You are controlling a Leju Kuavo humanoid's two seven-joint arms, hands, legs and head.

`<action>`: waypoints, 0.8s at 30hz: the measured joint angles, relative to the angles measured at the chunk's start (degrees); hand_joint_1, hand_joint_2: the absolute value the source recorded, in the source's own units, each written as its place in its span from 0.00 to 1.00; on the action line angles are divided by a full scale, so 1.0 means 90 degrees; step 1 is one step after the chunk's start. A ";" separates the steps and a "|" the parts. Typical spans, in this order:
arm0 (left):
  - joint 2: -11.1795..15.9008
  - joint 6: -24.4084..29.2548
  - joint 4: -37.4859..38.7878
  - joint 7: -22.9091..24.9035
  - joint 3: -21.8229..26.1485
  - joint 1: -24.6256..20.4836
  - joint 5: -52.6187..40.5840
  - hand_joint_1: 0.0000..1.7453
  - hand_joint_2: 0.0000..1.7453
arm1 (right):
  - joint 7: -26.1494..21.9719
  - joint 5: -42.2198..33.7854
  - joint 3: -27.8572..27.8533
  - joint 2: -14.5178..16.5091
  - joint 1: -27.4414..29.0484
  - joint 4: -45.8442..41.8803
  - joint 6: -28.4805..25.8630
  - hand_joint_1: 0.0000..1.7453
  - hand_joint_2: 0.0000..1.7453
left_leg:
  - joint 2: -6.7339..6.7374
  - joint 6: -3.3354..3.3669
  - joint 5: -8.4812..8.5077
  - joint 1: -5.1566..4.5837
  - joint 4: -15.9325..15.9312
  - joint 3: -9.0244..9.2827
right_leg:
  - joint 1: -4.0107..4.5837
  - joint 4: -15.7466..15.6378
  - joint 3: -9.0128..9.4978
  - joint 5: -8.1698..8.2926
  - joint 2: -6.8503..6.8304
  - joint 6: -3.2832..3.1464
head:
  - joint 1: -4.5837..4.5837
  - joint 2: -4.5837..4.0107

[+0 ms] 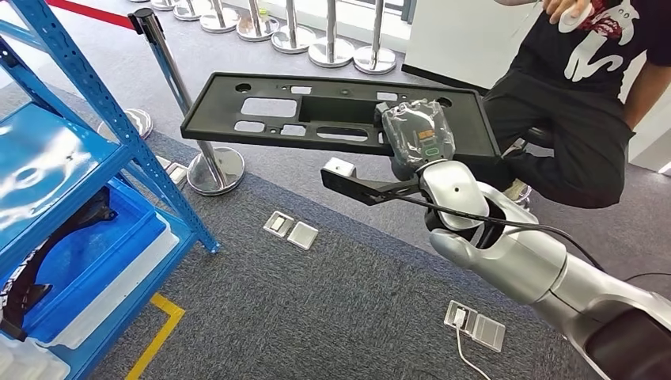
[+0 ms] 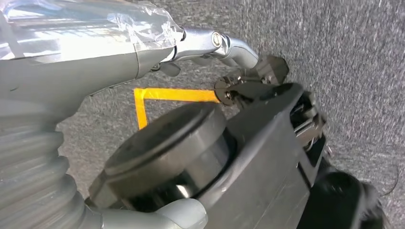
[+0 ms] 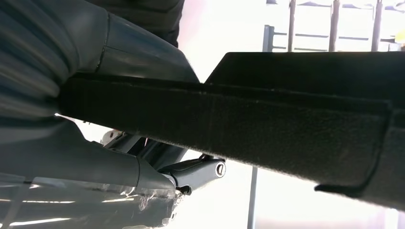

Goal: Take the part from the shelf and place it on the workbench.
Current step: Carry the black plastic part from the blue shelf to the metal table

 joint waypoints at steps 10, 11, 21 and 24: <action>0.0003 -0.0018 0.0001 0.0000 0.0009 -0.0006 0.0057 0.00 1.00 | -0.0017 -0.0010 0.0002 0.0060 -0.0020 0.0116 -0.0006 1.00 1.00 | 0.0331 -0.0203 -0.0158 0.0028 0.0196 -0.0031 | -0.0082 -0.0500 0.0258 0.0277 -0.0373 0.0068 | 0.0272 0.0000; 0.0003 -0.0019 0.0001 0.0000 0.0011 -0.0007 0.0059 0.00 1.00 | -0.0019 -0.0011 0.0002 0.0069 -0.0021 0.0131 -0.0007 1.00 1.00 | 0.0354 -0.0239 -0.0162 0.0029 0.0202 -0.0025 | -0.0077 -0.0512 0.0249 0.0291 -0.0325 0.0023 | 0.0257 0.0000; 0.0003 -0.0029 0.0001 0.0019 0.0022 0.0010 0.0119 0.00 1.00 | -0.0024 -0.0052 0.0007 0.0200 -0.0043 0.0279 -0.0018 1.00 1.00 | 0.0056 -0.0322 -0.0652 0.0059 0.1540 -0.0606 | -0.0051 -0.0569 0.0273 0.0338 0.0031 -0.0171 | -0.0083 0.0000; 0.0004 -0.0048 0.0002 0.0022 0.0026 0.0013 0.0121 0.00 1.00 | -0.0021 -0.0055 0.0008 0.0228 -0.0059 0.0313 -0.0028 1.00 1.00 | -0.0203 -0.0226 -0.0145 0.0050 0.0403 -0.0139 | -0.0054 -0.0553 0.0256 0.0356 0.0152 -0.0134 | -0.0123 0.0000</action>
